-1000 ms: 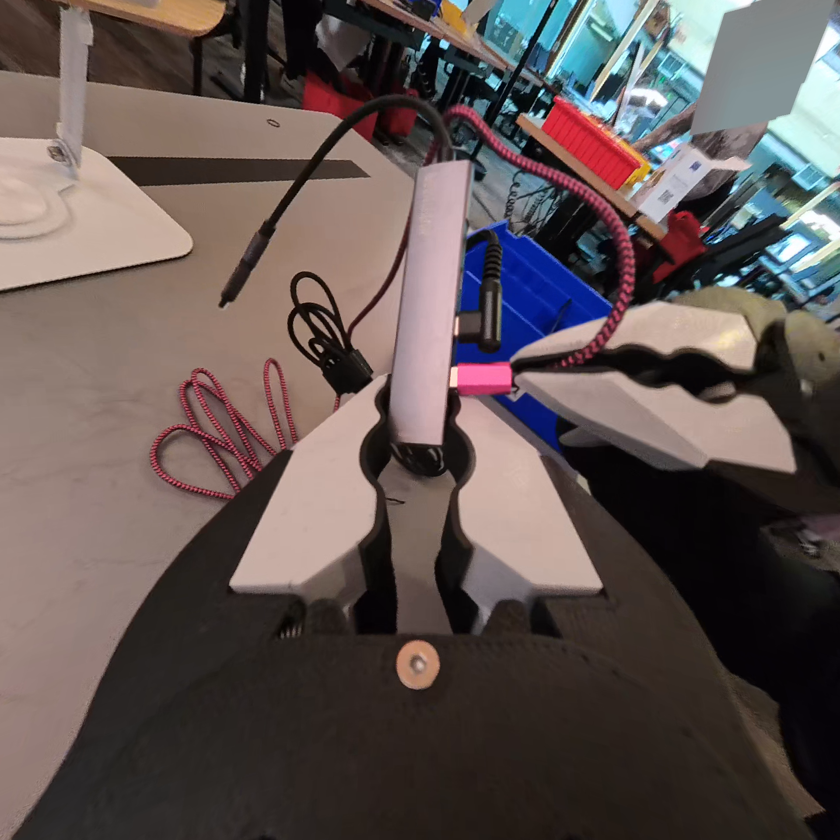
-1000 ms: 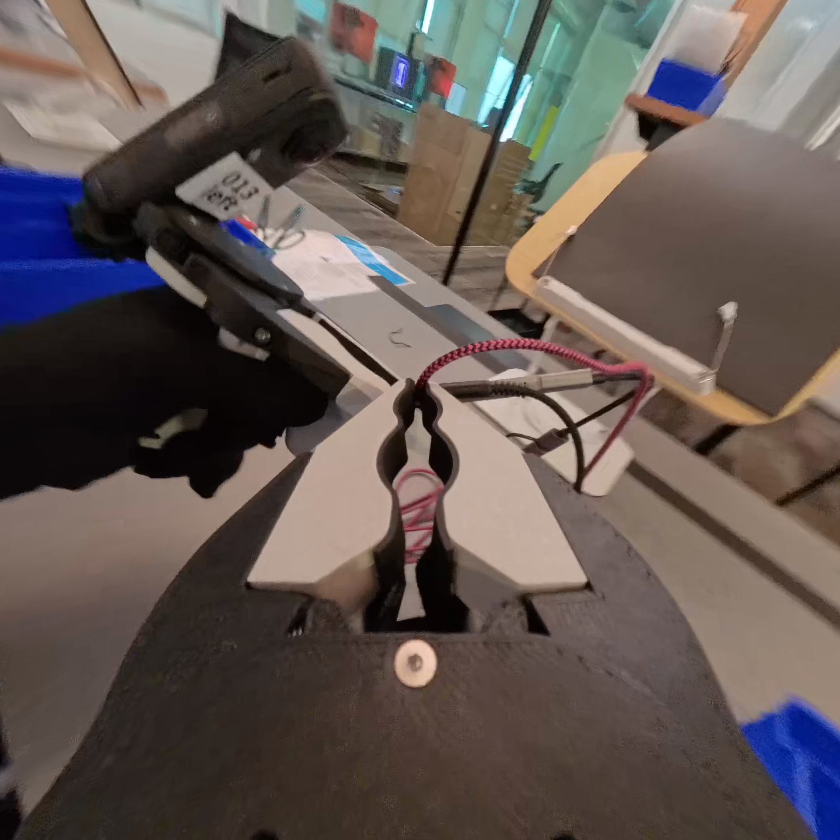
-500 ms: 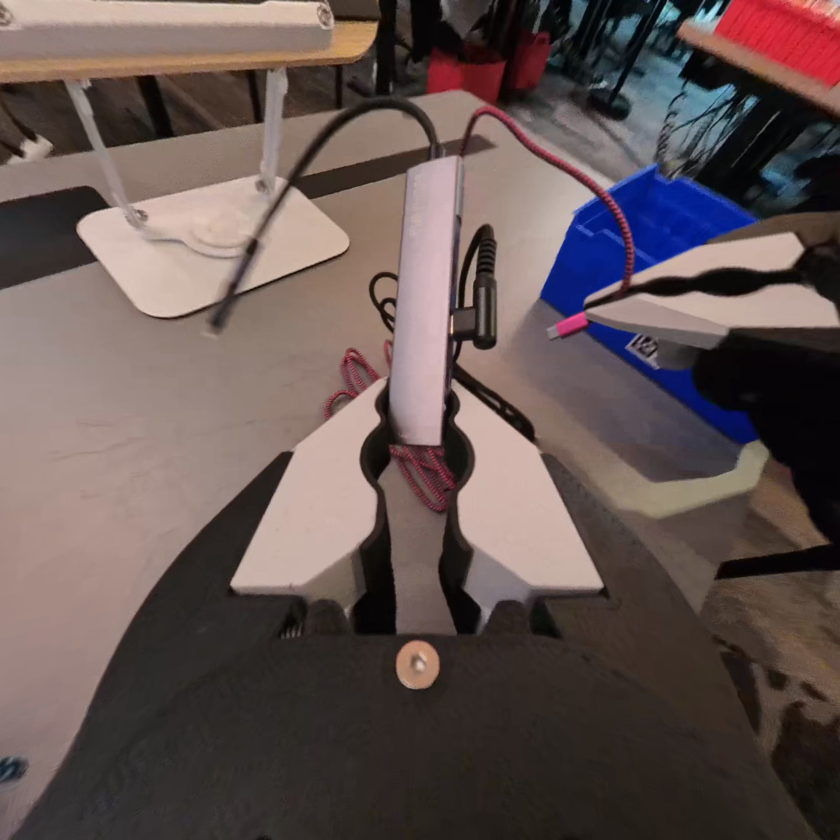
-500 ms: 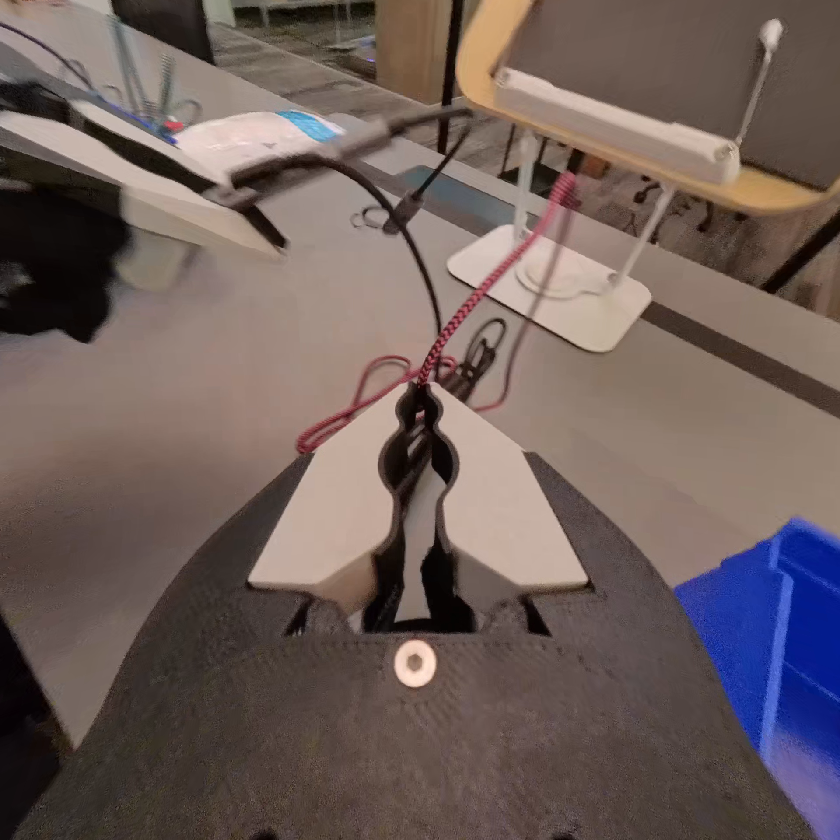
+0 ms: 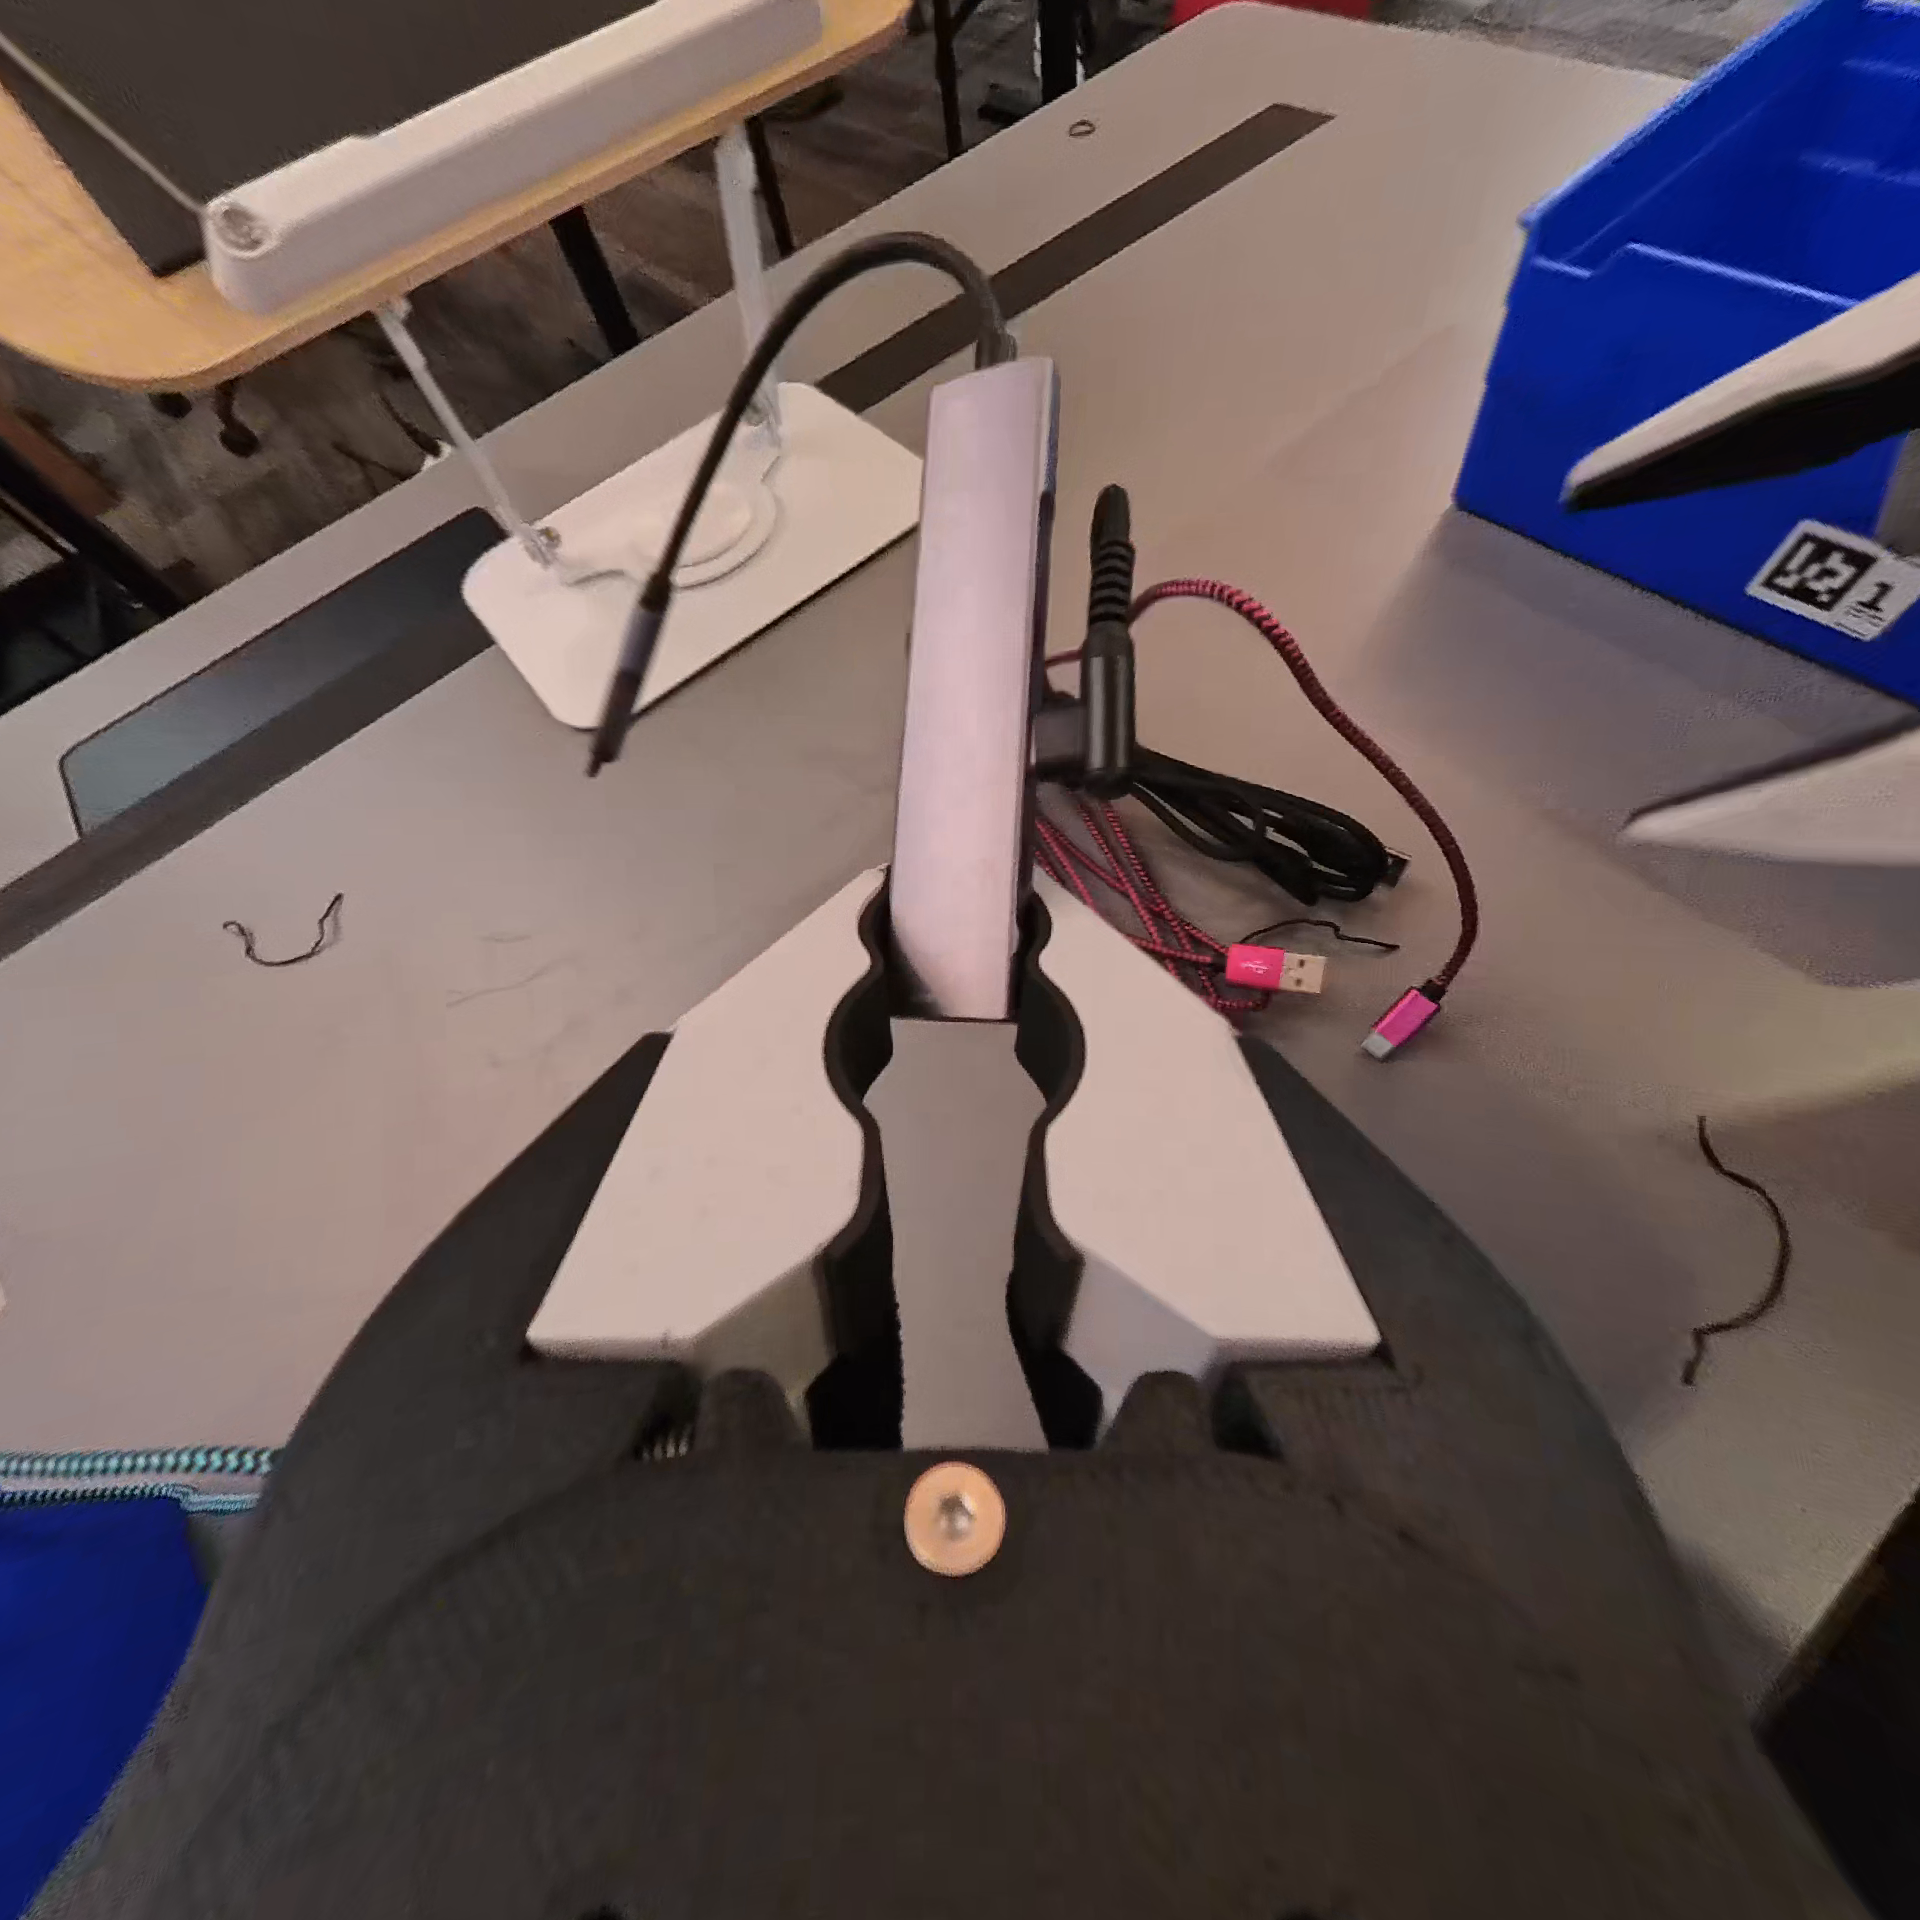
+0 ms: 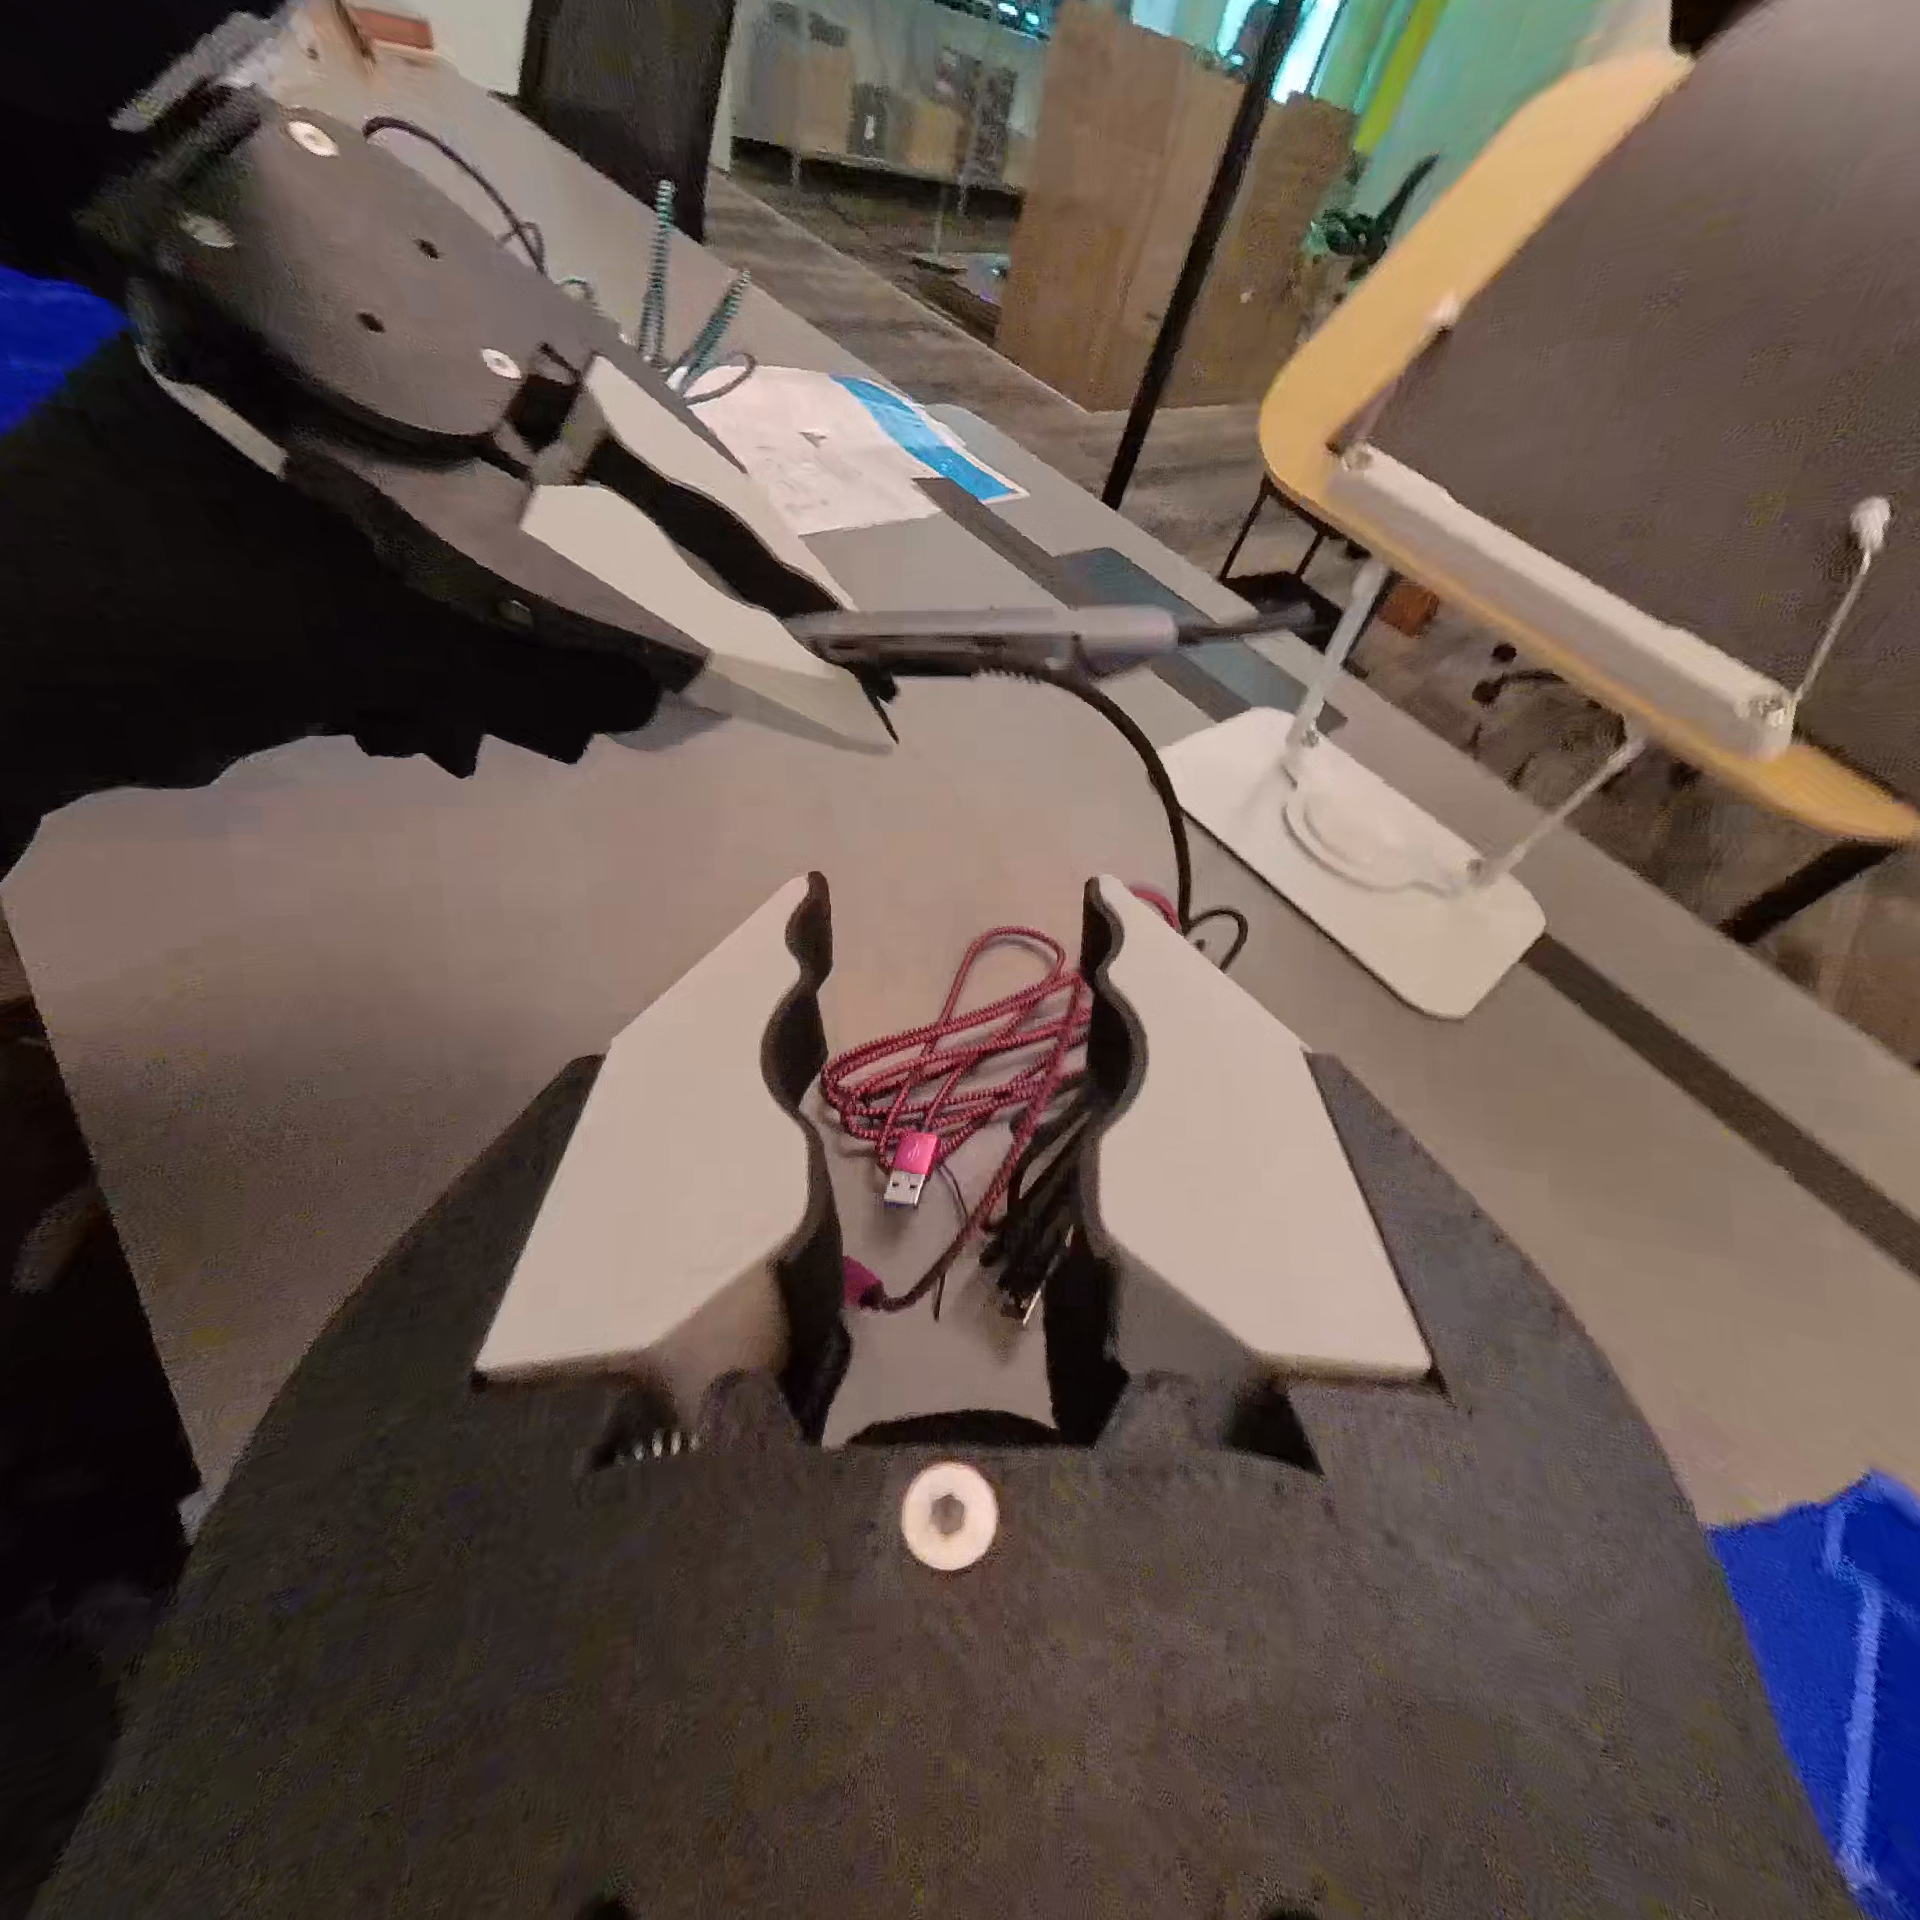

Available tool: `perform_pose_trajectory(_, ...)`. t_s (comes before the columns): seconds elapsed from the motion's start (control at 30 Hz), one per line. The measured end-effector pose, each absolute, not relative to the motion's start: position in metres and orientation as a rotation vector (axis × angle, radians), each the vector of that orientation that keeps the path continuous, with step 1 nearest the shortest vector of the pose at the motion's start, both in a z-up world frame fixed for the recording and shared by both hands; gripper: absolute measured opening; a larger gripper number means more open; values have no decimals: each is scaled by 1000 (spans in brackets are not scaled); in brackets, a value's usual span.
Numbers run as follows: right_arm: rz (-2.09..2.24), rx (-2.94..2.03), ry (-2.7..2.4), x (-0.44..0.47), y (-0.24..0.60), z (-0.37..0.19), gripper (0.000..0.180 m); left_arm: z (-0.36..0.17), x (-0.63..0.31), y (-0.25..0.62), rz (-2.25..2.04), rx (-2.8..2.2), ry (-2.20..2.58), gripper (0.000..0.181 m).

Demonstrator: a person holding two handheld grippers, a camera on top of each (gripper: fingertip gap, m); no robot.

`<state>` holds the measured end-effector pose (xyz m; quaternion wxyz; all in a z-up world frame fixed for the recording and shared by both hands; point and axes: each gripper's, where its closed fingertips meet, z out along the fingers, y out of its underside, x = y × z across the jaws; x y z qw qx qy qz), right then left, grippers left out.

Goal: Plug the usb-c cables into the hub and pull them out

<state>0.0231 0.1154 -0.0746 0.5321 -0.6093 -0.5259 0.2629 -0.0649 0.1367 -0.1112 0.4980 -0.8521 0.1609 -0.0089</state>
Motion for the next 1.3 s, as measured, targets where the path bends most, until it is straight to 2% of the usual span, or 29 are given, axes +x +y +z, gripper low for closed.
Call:
perform_pose_trajectory(0.03,587,-1392,-1299,15,110,-72,46,-111,-61,136,-25,-2070,403,17)
perform_pose_trajectory(0.1,420,-1238,-1371,4,107,-67,32,-113,-57,133,-43,-2093,431,17)
perform_pose_trajectory(0.23,22,-949,-1538,-13,107,-68,24,-118,-54,124,-69,-2173,499,17)
perform_pose_trajectory(0.43,-201,-758,-1644,-34,110,-81,19,-116,-53,115,-68,-2216,562,17)
perform_pose_trajectory(0.53,-201,-714,-1664,-37,108,-83,8,-122,-50,109,-118,-2253,596,17)
perform_pose_trajectory(0.83,-224,-634,-1765,-35,101,-91,5,-125,-43,102,-163,-2254,723,18)
perform_pose_trajectory(0.97,-227,-623,-1786,-32,98,-89,4,-119,-32,98,-313,-2257,780,29)
perform_pose_trajectory(1.1,-256,-587,-1807,-33,92,-93,4,-129,-29,94,-306,-2354,885,30)
perform_pose_trajectory(1.17,-255,-576,-1810,-33,89,-95,4,-132,-30,93,-344,-2387,894,23)
perform_pose_trajectory(1.3,-261,-579,-1803,-35,89,-100,5,-140,-33,95,-313,-2419,907,18)
